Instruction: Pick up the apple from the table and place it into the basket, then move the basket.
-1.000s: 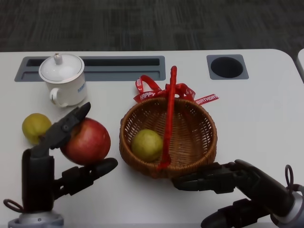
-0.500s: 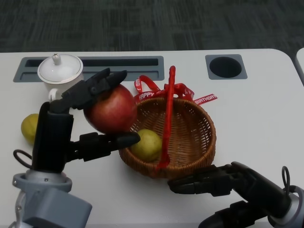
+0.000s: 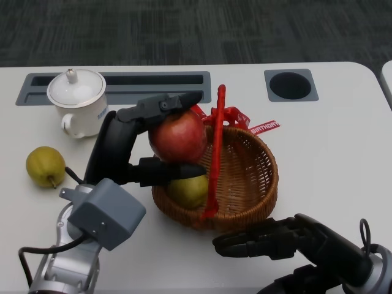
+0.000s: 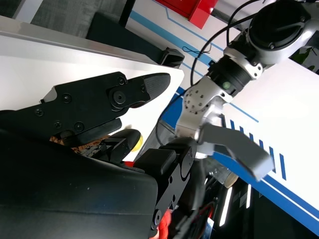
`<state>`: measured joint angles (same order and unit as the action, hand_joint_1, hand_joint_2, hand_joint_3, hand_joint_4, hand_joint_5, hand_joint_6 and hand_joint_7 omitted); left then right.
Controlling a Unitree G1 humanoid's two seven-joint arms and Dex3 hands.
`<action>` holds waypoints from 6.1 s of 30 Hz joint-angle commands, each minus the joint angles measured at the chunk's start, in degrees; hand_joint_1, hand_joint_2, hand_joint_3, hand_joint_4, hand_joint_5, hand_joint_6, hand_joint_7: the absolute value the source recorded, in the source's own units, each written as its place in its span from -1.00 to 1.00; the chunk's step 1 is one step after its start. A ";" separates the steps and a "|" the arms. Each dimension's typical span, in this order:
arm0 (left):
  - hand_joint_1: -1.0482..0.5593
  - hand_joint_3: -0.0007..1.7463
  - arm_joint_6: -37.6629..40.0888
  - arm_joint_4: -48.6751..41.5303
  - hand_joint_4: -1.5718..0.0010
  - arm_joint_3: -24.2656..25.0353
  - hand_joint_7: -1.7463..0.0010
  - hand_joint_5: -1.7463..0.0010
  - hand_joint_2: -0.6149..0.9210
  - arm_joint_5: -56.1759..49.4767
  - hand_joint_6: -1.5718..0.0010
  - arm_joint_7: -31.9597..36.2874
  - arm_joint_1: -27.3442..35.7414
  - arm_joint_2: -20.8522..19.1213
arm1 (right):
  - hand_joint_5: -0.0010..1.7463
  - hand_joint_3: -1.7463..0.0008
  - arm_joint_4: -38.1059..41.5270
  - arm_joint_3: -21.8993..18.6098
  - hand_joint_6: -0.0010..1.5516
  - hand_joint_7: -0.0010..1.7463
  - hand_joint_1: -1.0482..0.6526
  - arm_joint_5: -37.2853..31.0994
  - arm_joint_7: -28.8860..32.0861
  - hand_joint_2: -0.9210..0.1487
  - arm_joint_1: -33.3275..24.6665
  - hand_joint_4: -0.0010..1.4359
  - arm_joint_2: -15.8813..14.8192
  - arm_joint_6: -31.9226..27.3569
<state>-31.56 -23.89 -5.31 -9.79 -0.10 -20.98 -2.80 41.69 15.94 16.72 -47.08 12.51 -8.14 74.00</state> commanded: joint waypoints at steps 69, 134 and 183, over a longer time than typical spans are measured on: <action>-0.26 -1.00 -0.47 30.02 0.11 6.56 0.99 0.97 0.85 3.30 0.15 -8.99 26.48 -11.55 | -1.00 0.98 26.71 1.39 -0.02 -1.00 -0.43 -42.86 21.53 -0.97 34.11 0.16 -12.88 3.66; -0.16 -1.00 -9.22 45.94 -0.07 10.29 0.99 0.98 0.80 1.54 0.01 -3.81 47.56 -4.98 | -0.98 0.77 39.03 14.16 0.13 -0.98 -0.24 -62.24 53.54 -1.00 51.12 0.44 -2.87 -65.93; -0.19 -1.00 -9.23 38.56 -0.24 10.44 0.98 0.96 0.80 5.51 -0.13 -5.86 34.92 -9.34 | -1.00 1.00 35.53 9.78 -0.73 -1.00 -0.91 -56.01 43.12 -0.85 50.91 -0.68 -9.18 -40.56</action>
<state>-40.38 14.82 4.43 -5.27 -5.40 14.40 -11.15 77.85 26.22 -40.44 -2.59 63.82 -15.60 32.60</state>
